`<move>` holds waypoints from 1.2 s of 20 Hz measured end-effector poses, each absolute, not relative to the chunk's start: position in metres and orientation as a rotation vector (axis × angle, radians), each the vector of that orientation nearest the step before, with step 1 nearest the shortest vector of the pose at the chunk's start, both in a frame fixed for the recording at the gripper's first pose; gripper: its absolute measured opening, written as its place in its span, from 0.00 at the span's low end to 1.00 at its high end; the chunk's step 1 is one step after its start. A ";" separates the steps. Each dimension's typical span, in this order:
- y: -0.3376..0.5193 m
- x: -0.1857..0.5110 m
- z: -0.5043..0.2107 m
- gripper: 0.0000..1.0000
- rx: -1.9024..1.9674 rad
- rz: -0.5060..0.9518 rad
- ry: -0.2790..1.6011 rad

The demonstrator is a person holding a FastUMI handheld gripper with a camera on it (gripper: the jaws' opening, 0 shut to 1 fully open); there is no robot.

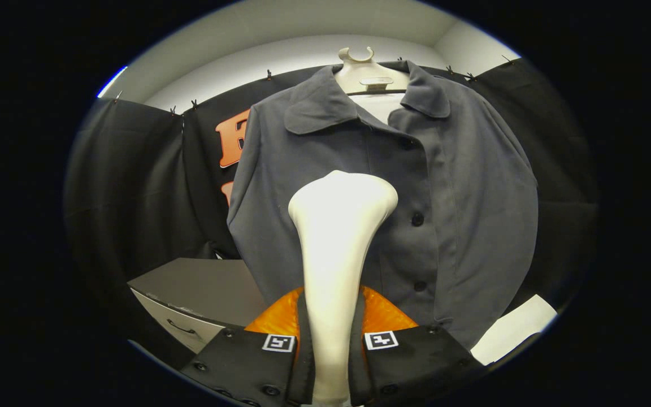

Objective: Iron the clothes twice with a garment steamer, once on the left side and once on the right side.

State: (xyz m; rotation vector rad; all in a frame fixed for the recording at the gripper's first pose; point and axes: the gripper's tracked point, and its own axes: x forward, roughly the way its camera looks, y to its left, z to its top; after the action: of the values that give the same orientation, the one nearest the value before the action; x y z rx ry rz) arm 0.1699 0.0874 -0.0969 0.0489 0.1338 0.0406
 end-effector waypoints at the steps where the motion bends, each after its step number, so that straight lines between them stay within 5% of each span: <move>1: 0.087 0.169 -0.103 0.31 0.049 0.039 0.142; 24: 0.050 0.142 -0.245 0.31 0.088 -0.049 0.350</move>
State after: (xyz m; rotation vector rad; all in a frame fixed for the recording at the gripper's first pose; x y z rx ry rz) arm 0.1415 0.0500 -0.2452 0.0882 0.3495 -0.0488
